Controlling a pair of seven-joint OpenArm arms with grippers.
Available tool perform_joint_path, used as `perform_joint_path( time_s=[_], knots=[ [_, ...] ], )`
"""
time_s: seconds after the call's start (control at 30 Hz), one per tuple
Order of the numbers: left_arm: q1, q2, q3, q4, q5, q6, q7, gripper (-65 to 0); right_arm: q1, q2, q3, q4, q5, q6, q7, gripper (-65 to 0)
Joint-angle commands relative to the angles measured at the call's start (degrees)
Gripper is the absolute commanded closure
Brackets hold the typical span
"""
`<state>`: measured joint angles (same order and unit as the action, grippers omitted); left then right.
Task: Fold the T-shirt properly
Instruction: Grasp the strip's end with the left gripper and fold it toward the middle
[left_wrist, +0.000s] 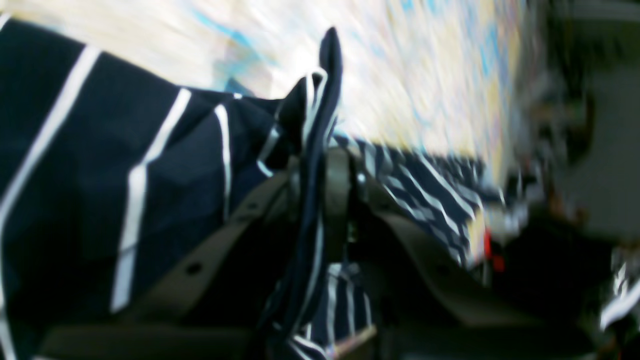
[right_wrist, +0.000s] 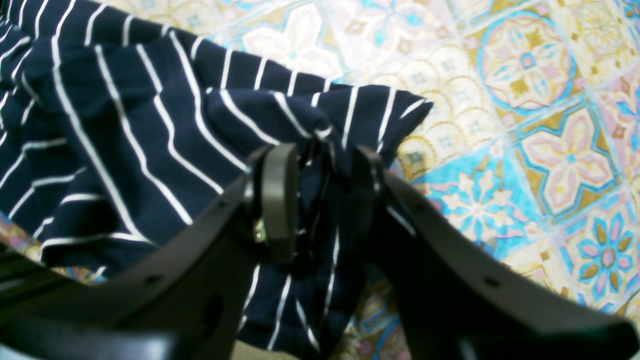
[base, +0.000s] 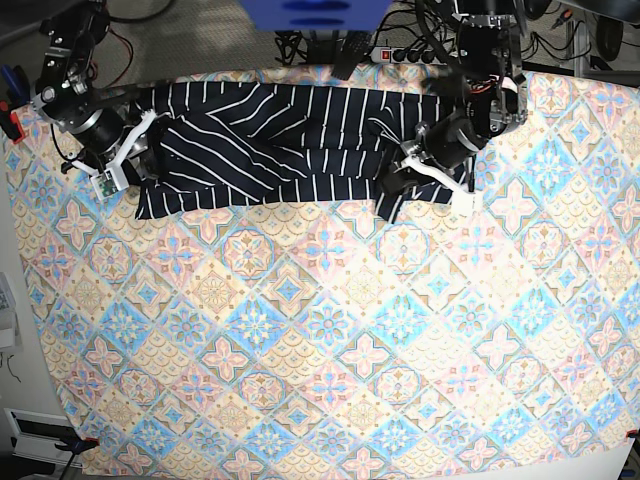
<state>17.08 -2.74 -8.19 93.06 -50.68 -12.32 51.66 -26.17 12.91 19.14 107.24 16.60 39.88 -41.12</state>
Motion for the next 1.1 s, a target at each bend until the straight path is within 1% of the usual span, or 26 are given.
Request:
perform_joint_path(
  time_s=[0.0, 0.1, 0.4, 0.5, 0.53, 0.57, 0.63, 0.67, 0.7, 0.73, 0.8, 0.87, 0.9, 0.97, 1.07],
  knots=[
    [-0.5, -0.4, 0.8, 1.1, -1.2, -0.7, -0.7, -2.1, 0.1, 0.8, 0.3, 0.9, 0.9, 0.1, 1.3, -18.0],
    [-0.6, -0.3, 1.8, 1.2, -1.2, -0.7, -0.7, -2.1, 0.2, 0.8, 0.3, 0.9, 0.9, 0.1, 1.3, -18.0],
    [-0.6, -0.4, 1.7, 1.0, -0.9, -0.7, -0.5, -2.1, 0.7, 0.8, 0.3, 0.9, 0.9, 0.1, 1.2, -18.0],
    [-0.6, -0.5, 1.8, 1.0, -0.9, -0.7, -0.4, -3.3, 0.9, 0.8, 0.3, 0.9, 0.9, 0.1, 1.1, -18.0],
    [-0.5, -0.5, 1.8, 1.1, -1.1, -0.7, -0.4, -5.7, 0.9, 0.8, 0.3, 0.9, 0.9, 0.1, 1.1, -18.0],
    [-0.2, -0.5, 1.8, 1.2, -1.1, -0.7, -0.3, -9.6, 0.9, 0.8, 0.3, 0.9, 0.9, 0.1, 1.1, -18.0],
    [-0.4, -0.6, 1.8, 1.2, -1.1, -0.8, 1.7, -19.8, 0.9, 0.8, 0.3, 0.9, 0.9, 0.1, 1.1, -18.0],
    [-0.6, -0.6, 1.8, 1.2, -1.1, -1.4, 3.2, -24.2, 0.9, 0.8, 0.3, 0.9, 0.9, 0.1, 1.1, -18.0],
    [-0.6, -0.6, 1.8, 1.4, -1.2, -2.6, 4.0, -28.6, 0.9, 0.8, 0.3, 0.9, 0.9, 0.1, 1.1, -18.0],
    [-0.6, -0.6, 1.8, 2.1, -1.2, -3.6, 4.2, -31.7, 0.9, 0.8, 0.3, 0.9, 0.9, 0.1, 1.1, -18.0],
    [-0.2, -0.6, 1.8, 3.7, -1.0, -4.3, 4.1, -37.1, 0.9, 0.8, 0.3, 0.9, 0.9, 0.1, 1.1, -18.0],
    [0.0, -1.0, 1.5, 5.1, -1.1, -4.3, 4.0, -40.8, 0.9, 0.8, 0.3, 0.9, 0.9, 0.1, 1.1, -18.0],
    [0.5, -2.0, 1.5, 5.8, -1.3, -4.3, 3.9, -42.0, 0.9, 0.8, 0.3, 0.9, 0.9, 0.1, 1.1, -18.0],
    [0.8, -3.6, 1.4, 8.4, -1.4, -4.3, 3.9, -42.4, 0.9, 0.8, 0.3, 0.9, 0.9, 0.1, 1.1, -18.0],
    [3.2, -5.4, -2.3, 12.6, -1.3, -4.3, 3.9, -42.4, 0.9, 0.8, 0.3, 0.9, 0.9, 0.1, 1.1, -18.0]
  ],
)
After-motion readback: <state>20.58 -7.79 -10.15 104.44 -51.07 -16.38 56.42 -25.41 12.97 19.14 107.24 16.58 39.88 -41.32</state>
